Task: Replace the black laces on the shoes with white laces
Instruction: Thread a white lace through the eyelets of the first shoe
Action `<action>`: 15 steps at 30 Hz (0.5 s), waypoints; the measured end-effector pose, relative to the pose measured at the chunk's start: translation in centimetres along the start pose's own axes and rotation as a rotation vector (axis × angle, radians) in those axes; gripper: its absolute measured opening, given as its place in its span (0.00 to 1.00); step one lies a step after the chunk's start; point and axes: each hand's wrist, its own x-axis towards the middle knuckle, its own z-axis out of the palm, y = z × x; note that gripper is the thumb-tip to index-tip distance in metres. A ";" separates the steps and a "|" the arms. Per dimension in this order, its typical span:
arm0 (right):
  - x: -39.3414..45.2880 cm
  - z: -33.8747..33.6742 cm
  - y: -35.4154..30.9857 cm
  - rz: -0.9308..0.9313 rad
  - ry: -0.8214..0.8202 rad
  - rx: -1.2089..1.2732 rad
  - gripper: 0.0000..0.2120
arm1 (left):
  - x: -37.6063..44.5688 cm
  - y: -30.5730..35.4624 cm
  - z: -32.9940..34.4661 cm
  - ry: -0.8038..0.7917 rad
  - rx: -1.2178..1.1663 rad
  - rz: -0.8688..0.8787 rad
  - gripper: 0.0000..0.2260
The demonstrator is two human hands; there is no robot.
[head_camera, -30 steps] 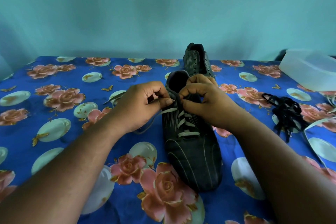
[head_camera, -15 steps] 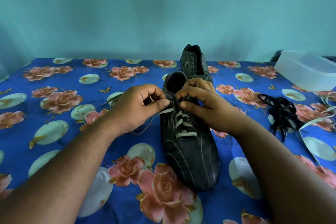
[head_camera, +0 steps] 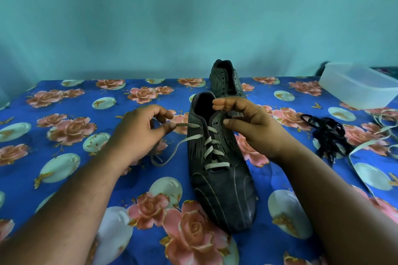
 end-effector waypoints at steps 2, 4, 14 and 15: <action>0.0 0.3 -0.3 -0.025 0.052 -0.054 0.18 | -0.3 0.5 -0.4 0.071 0.135 0.117 0.09; -0.1 0.6 -0.5 -0.059 0.106 -0.132 0.15 | -0.7 1.4 -0.6 -0.059 0.082 0.123 0.15; 0.1 2.2 -0.9 -0.376 0.082 -0.622 0.19 | -2.1 3.9 -0.8 -0.361 -0.193 0.129 0.18; 0.1 2.5 -0.9 -0.378 0.083 -0.662 0.19 | -2.2 4.1 -0.7 -0.373 -0.268 0.115 0.18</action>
